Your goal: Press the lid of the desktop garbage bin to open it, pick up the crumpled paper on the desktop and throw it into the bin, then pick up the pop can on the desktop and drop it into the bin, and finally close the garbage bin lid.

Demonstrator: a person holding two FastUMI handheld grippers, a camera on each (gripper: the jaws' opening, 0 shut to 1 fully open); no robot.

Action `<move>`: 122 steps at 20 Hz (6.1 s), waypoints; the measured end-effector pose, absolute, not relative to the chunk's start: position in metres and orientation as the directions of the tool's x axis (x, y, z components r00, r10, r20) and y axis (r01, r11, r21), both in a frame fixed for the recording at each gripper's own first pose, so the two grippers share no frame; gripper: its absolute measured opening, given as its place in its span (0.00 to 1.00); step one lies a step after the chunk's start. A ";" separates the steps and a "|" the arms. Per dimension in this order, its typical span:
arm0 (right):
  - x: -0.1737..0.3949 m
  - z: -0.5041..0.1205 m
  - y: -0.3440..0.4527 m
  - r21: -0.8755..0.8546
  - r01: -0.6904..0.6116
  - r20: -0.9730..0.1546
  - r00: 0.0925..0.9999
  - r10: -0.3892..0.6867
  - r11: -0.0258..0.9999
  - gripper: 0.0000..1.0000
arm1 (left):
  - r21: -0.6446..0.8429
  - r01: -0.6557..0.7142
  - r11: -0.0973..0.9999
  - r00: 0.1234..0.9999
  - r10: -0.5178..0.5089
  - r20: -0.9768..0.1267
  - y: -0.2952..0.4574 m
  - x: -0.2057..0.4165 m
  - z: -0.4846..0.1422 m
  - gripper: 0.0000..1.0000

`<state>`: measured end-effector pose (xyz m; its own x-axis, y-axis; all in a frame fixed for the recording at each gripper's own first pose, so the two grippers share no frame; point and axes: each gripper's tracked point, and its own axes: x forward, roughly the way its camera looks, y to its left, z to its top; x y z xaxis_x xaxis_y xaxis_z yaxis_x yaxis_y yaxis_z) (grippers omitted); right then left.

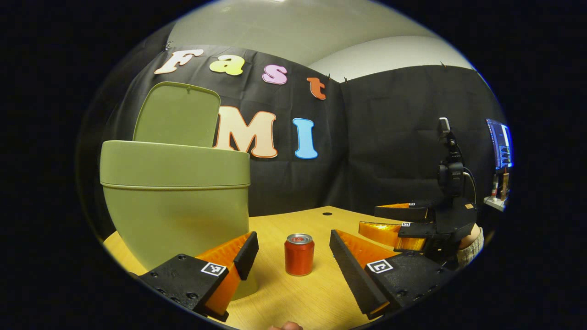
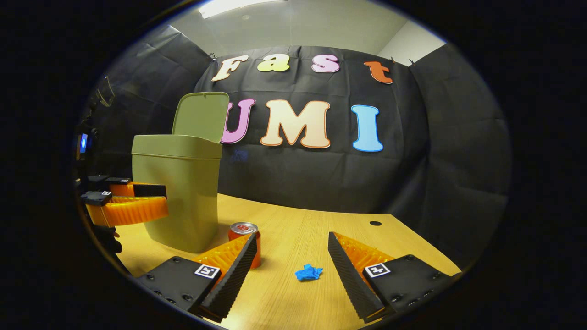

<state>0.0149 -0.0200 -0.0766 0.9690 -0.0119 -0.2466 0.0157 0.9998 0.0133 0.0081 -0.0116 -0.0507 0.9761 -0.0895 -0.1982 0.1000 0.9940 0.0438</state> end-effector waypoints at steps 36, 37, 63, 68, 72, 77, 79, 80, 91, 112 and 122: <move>0.066 -0.262 -0.036 0.097 -0.120 -0.834 0.532 0.146 0.988 0.38 | 0.033 0.058 0.998 0.968 -0.048 -0.248 0.015 0.011 -0.061 0.95; 0.064 -0.263 -0.037 0.088 -0.120 -0.834 0.534 0.139 0.989 0.24 | 0.033 0.057 0.998 0.967 -0.047 -0.249 0.015 0.011 -0.061 0.95; 0.176 0.085 0.175 0.055 -0.480 -0.412 0.788 0.458 0.875 0.22 | 0.004 0.103 0.995 0.951 -0.097 -0.292 0.001 -0.002 -0.060 0.95; 0.186 0.092 0.253 0.081 -0.580 -0.403 0.724 0.559 0.810 0.23 | 0.006 0.101 0.995 0.954 -0.095 -0.285 0.002 -0.005 -0.056 0.94; 0.204 0.069 0.272 0.082 -0.600 -0.432 0.698 0.571 0.796 0.23 | 0.014 0.107 0.994 0.957 -0.099 -0.274 0.001 -0.005 -0.051 0.94; 0.207 0.069 0.273 0.065 -0.587 -0.424 0.715 0.555 0.807 0.97 | 0.006 0.118 0.993 0.953 -0.111 -0.281 -0.001 -0.004 -0.054 0.94; 0.208 0.071 0.269 0.061 -0.579 -0.409 0.728 0.550 0.813 0.98 | 0.006 0.119 0.993 0.952 -0.113 -0.285 -0.001 -0.005 -0.055 0.94; 0.208 0.073 0.264 0.065 -0.573 -0.399 0.736 0.548 0.817 0.98 | 0.005 0.120 0.993 0.951 -0.113 -0.288 0.000 -0.005 -0.056 0.94; 0.168 0.058 0.107 0.062 -0.400 -0.361 0.845 0.395 0.914 1.00 | 0.018 0.135 0.991 0.940 -0.122 -0.318 -0.007 -0.002 -0.071 0.94; 0.021 -0.071 -0.055 0.122 -0.024 -0.273 0.960 0.057 0.992 0.98 | 0.100 0.130 0.986 0.888 -0.070 -0.455 -0.027 0.073 -0.126 0.95; 0.019 -0.092 -0.077 0.148 0.010 -0.316 0.948 0.038 0.989 0.98 | 0.101 0.106 0.989 0.833 -0.032 -0.553 -0.024 0.104 -0.173 0.96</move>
